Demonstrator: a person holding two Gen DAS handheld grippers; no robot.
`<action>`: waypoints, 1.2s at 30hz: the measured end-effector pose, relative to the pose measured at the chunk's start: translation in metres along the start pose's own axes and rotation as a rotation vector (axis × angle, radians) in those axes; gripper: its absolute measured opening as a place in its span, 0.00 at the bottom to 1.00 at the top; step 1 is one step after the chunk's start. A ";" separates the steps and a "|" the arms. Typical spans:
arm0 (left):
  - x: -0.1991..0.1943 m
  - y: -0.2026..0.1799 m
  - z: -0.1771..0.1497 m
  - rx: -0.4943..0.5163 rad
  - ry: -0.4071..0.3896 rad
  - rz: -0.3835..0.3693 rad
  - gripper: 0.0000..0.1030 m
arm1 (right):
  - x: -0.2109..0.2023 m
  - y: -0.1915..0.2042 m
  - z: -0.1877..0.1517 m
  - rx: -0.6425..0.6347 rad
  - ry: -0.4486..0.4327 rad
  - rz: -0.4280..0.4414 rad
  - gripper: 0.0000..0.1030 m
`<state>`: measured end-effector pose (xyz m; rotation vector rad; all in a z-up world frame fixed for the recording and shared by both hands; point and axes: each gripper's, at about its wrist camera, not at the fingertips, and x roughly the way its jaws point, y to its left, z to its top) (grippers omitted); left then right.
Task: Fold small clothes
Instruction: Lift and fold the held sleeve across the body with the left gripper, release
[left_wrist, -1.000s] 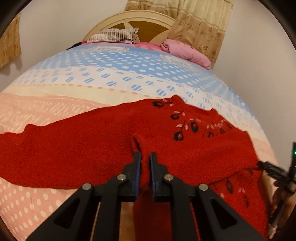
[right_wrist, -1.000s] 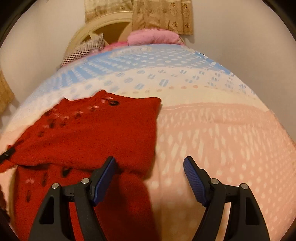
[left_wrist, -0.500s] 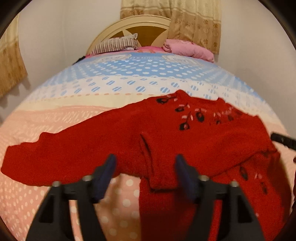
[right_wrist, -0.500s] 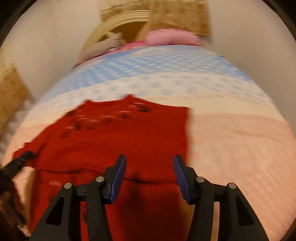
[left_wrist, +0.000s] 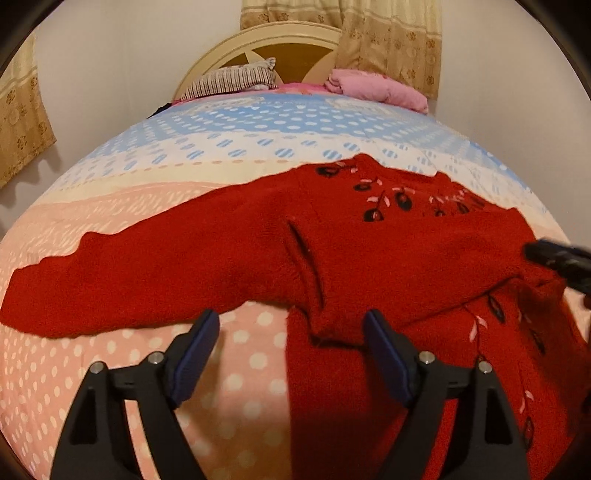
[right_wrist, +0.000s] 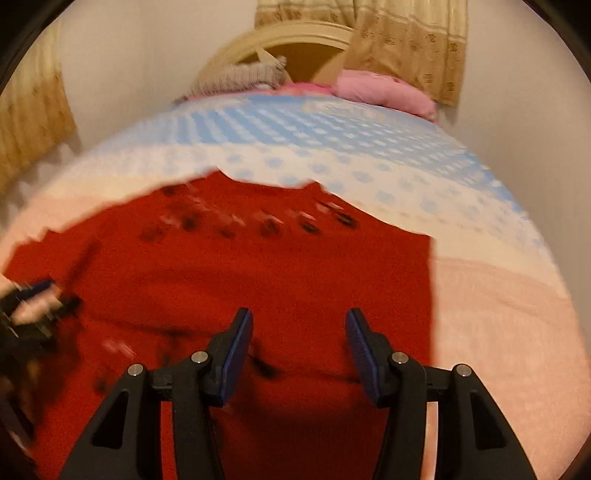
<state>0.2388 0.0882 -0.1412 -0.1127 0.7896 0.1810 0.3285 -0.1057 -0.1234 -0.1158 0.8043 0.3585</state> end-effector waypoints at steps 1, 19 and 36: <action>-0.006 0.006 -0.003 -0.013 -0.008 0.007 0.81 | 0.011 0.002 -0.003 0.008 0.031 0.014 0.52; -0.042 0.212 -0.050 -0.542 0.007 0.111 0.80 | 0.022 0.008 -0.033 0.007 0.025 0.014 0.57; -0.019 0.307 -0.056 -1.007 -0.101 -0.071 0.54 | 0.020 0.012 -0.037 -0.012 0.017 -0.052 0.66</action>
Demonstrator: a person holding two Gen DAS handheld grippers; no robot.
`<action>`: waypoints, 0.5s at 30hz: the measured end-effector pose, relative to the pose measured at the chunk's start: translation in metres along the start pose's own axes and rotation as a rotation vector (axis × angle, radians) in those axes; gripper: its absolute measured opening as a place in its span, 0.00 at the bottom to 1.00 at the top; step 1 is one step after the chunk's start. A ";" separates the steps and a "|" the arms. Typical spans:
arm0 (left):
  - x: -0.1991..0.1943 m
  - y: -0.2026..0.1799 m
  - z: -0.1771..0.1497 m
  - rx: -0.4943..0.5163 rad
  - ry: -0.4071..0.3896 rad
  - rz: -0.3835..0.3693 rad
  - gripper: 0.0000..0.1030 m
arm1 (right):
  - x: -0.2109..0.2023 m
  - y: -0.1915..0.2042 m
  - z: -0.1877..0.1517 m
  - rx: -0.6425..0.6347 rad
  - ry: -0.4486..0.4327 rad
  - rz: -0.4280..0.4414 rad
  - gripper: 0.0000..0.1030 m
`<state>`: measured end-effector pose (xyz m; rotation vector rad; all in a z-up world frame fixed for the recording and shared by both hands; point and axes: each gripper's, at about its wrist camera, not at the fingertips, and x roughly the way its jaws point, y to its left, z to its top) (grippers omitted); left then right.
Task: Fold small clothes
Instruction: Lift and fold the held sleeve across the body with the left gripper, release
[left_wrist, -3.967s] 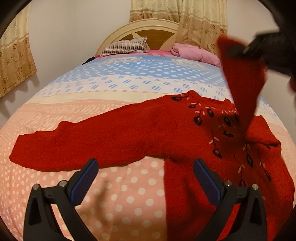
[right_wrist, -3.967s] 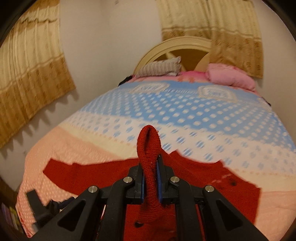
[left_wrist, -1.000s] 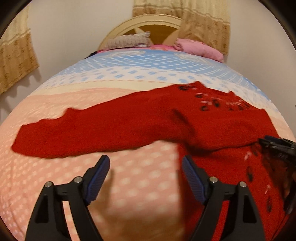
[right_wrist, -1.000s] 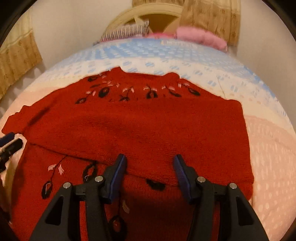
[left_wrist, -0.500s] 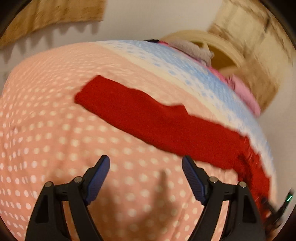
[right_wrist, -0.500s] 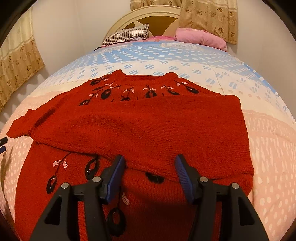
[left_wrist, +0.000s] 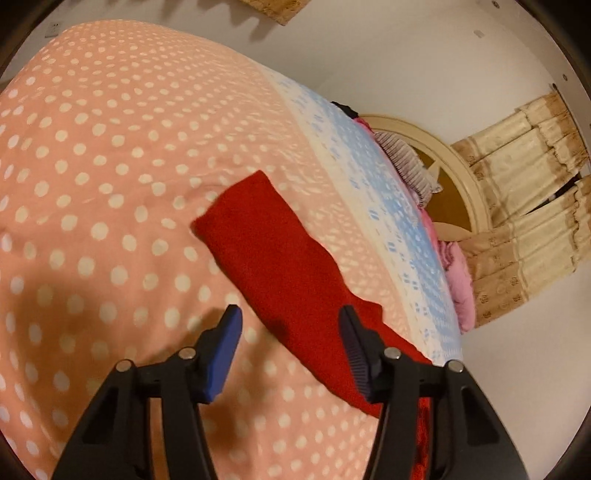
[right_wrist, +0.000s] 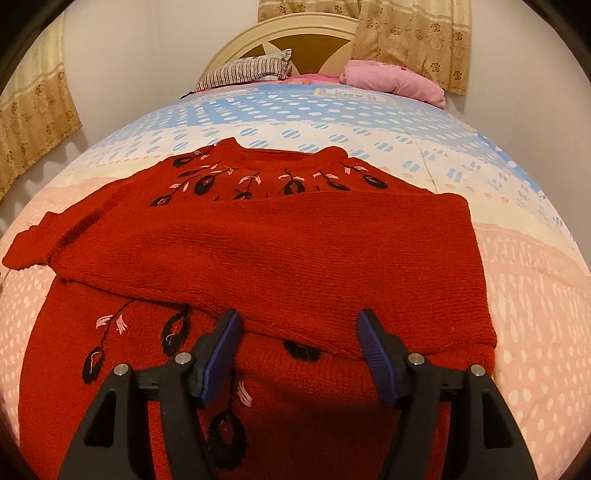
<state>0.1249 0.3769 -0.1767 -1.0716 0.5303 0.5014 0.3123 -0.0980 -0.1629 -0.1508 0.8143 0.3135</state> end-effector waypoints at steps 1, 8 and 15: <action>0.002 0.002 0.002 -0.008 -0.010 0.018 0.54 | 0.000 0.000 0.000 0.001 0.000 -0.001 0.66; 0.011 0.003 0.011 -0.010 -0.081 0.051 0.54 | 0.000 -0.001 0.000 -0.001 0.000 -0.002 0.67; 0.020 0.001 0.023 0.022 -0.104 0.069 0.20 | 0.000 -0.001 0.000 -0.001 0.000 -0.002 0.67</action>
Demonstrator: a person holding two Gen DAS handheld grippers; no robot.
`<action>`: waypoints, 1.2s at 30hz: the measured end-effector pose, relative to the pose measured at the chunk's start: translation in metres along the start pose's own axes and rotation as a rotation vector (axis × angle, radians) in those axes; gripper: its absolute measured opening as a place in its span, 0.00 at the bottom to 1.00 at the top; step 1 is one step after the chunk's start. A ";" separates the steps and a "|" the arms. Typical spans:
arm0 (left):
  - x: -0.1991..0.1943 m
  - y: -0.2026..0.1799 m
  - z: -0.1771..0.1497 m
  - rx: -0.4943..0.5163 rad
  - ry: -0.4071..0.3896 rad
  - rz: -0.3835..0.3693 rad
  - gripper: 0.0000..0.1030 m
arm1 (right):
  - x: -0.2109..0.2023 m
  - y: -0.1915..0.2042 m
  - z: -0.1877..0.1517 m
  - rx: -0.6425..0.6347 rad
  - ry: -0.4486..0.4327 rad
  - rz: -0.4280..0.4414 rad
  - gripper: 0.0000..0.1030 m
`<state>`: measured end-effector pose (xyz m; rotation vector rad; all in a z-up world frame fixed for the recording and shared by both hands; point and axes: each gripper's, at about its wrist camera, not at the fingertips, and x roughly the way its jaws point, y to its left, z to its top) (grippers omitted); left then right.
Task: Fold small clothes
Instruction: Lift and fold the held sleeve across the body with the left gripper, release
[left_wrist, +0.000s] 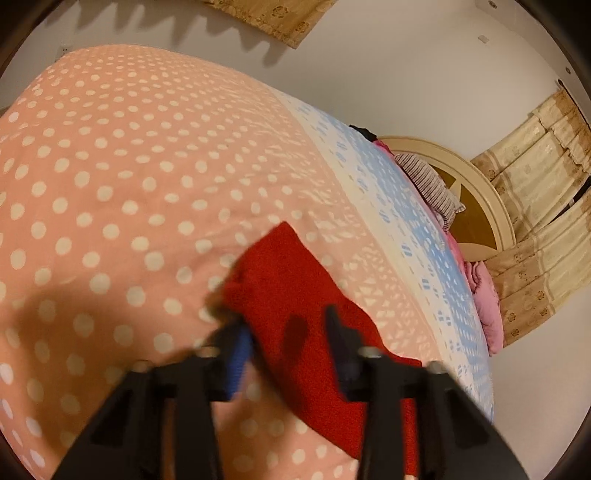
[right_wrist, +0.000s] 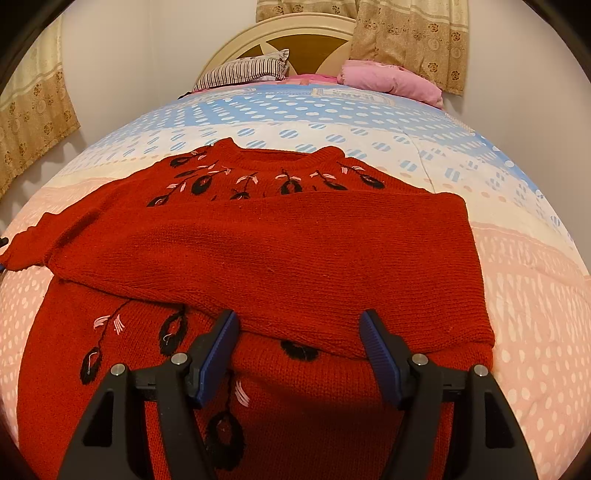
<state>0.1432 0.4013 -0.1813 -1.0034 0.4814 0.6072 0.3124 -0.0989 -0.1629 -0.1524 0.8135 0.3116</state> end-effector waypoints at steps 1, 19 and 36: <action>0.001 0.003 0.001 -0.002 0.012 -0.002 0.07 | 0.000 0.000 0.000 -0.001 0.000 0.001 0.67; -0.055 -0.067 0.020 0.138 -0.024 -0.192 0.05 | 0.000 -0.002 0.000 0.003 -0.001 0.003 0.69; -0.069 -0.200 -0.019 0.305 0.032 -0.410 0.05 | 0.000 -0.006 0.000 0.030 -0.008 0.020 0.71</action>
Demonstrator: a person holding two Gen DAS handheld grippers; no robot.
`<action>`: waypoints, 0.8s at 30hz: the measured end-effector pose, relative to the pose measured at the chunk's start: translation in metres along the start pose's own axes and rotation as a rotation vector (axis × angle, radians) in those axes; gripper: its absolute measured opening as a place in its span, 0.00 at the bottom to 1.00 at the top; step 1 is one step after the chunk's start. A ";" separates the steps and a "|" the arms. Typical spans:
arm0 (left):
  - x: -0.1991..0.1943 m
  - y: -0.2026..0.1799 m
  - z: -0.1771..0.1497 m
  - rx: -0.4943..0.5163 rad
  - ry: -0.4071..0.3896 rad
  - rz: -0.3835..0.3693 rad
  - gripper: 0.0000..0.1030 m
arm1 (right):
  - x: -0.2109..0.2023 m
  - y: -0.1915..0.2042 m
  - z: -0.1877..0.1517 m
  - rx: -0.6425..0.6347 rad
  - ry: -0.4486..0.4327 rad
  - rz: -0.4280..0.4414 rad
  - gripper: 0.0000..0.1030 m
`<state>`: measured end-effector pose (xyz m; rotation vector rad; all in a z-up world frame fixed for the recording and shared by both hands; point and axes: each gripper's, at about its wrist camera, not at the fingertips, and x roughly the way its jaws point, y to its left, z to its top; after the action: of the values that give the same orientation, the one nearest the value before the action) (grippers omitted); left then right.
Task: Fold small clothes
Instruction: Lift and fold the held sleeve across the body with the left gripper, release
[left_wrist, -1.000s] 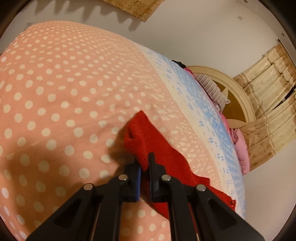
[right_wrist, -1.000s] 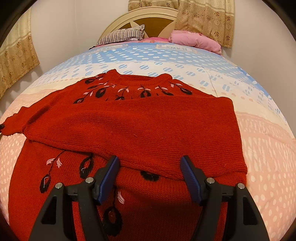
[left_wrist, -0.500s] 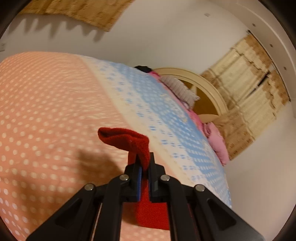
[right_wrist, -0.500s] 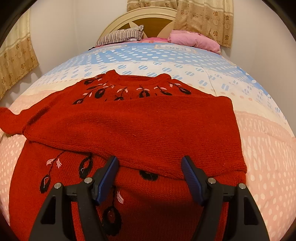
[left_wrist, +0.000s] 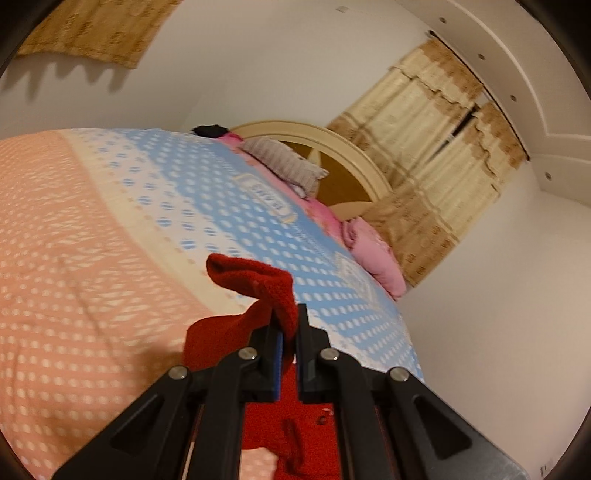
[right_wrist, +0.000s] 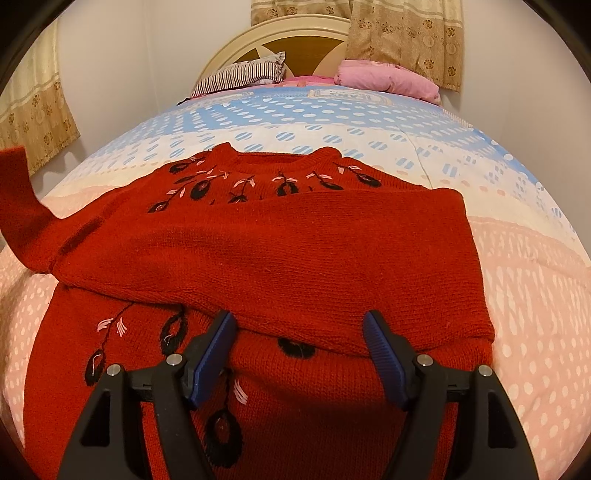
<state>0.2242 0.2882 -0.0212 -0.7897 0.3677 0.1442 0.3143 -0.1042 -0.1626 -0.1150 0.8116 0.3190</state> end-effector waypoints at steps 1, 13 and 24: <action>0.003 -0.007 0.000 0.006 0.003 -0.010 0.05 | 0.000 0.001 0.000 0.001 -0.001 0.000 0.71; 0.037 -0.090 -0.021 0.051 0.052 -0.130 0.05 | 0.000 0.001 -0.001 -0.003 -0.001 -0.006 0.72; 0.072 -0.167 -0.058 0.114 0.137 -0.228 0.05 | -0.001 0.000 0.000 0.010 -0.006 0.003 0.72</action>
<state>0.3188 0.1293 0.0259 -0.7245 0.4083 -0.1440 0.3136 -0.1040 -0.1617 -0.1032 0.8077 0.3183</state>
